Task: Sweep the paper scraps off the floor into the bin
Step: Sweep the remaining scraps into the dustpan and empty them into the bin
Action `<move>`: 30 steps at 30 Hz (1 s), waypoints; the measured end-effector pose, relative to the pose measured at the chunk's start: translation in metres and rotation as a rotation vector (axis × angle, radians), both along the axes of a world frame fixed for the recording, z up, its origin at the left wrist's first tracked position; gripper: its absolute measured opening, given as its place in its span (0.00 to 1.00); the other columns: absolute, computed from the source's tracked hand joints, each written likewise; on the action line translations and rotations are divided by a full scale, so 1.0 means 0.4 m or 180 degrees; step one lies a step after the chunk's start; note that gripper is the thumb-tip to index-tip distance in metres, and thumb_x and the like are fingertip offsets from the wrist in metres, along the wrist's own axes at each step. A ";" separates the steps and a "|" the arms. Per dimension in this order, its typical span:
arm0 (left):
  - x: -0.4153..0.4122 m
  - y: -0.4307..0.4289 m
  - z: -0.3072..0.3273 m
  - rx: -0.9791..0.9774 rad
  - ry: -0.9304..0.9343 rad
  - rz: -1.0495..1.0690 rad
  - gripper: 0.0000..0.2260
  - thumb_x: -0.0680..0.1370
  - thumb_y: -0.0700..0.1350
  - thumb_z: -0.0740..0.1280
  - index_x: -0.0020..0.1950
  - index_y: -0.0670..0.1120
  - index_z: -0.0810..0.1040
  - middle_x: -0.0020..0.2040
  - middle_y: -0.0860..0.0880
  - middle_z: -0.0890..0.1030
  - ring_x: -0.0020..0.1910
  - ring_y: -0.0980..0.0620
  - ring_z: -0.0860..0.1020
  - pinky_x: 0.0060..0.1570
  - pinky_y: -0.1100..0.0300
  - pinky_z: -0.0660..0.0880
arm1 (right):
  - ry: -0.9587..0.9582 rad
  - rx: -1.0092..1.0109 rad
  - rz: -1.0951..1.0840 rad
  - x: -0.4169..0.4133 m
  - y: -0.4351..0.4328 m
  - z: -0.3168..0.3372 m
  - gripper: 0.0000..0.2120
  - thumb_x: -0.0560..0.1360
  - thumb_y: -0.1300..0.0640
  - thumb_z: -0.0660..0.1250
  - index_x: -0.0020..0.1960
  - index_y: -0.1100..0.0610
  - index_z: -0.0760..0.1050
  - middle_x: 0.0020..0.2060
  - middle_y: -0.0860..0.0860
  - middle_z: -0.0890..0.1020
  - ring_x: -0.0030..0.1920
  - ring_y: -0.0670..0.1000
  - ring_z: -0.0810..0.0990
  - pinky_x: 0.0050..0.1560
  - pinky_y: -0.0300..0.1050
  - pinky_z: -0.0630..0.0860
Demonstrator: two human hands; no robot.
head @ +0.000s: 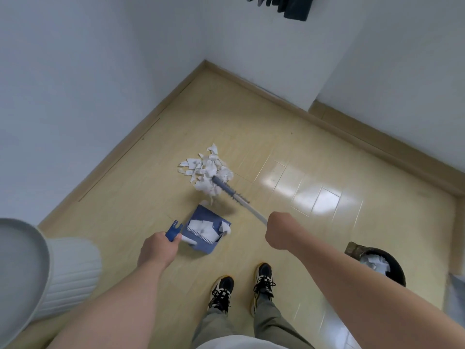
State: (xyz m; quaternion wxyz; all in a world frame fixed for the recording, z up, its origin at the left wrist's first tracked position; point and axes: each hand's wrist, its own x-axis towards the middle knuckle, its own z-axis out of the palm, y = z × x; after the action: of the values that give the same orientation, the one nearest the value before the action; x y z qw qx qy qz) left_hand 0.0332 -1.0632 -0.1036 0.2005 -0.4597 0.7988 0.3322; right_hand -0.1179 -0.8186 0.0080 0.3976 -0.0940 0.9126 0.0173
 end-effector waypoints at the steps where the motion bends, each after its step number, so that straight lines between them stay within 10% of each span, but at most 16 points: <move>1: 0.005 0.002 -0.002 -0.0008 -0.0005 0.0037 0.16 0.78 0.56 0.66 0.41 0.44 0.79 0.35 0.46 0.80 0.34 0.47 0.78 0.32 0.58 0.71 | 0.0033 0.0015 -0.0007 -0.011 -0.013 -0.009 0.11 0.78 0.63 0.60 0.59 0.61 0.74 0.35 0.50 0.70 0.30 0.46 0.70 0.26 0.38 0.65; 14: 0.014 -0.002 -0.038 -0.0296 -0.0018 0.0265 0.18 0.78 0.56 0.66 0.35 0.45 0.75 0.31 0.49 0.77 0.29 0.51 0.73 0.27 0.60 0.65 | -0.0054 0.0733 0.0897 -0.105 -0.101 -0.183 0.16 0.78 0.62 0.61 0.65 0.61 0.73 0.35 0.50 0.70 0.35 0.48 0.74 0.46 0.38 0.77; 19: 0.002 -0.025 -0.048 -0.0368 0.0005 0.0187 0.17 0.78 0.57 0.66 0.38 0.45 0.77 0.32 0.49 0.78 0.31 0.49 0.74 0.29 0.59 0.67 | -0.0224 0.0787 0.1275 -0.015 -0.045 -0.183 0.16 0.80 0.61 0.61 0.67 0.62 0.72 0.54 0.52 0.78 0.53 0.52 0.81 0.49 0.42 0.80; 30: 0.017 0.016 -0.036 -0.0208 0.0092 0.0250 0.15 0.79 0.54 0.66 0.39 0.44 0.78 0.33 0.47 0.78 0.32 0.47 0.75 0.30 0.58 0.67 | -0.0327 0.0498 0.1079 0.115 0.020 -0.092 0.12 0.79 0.60 0.62 0.61 0.60 0.75 0.43 0.51 0.74 0.36 0.49 0.75 0.36 0.41 0.77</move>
State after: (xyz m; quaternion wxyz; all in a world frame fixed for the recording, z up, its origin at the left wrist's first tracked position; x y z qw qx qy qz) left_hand 0.0400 -1.0566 -0.1180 0.1606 -0.4921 0.7934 0.3202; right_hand -0.0719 -0.8104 -0.0289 0.4412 -0.2158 0.8581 0.1501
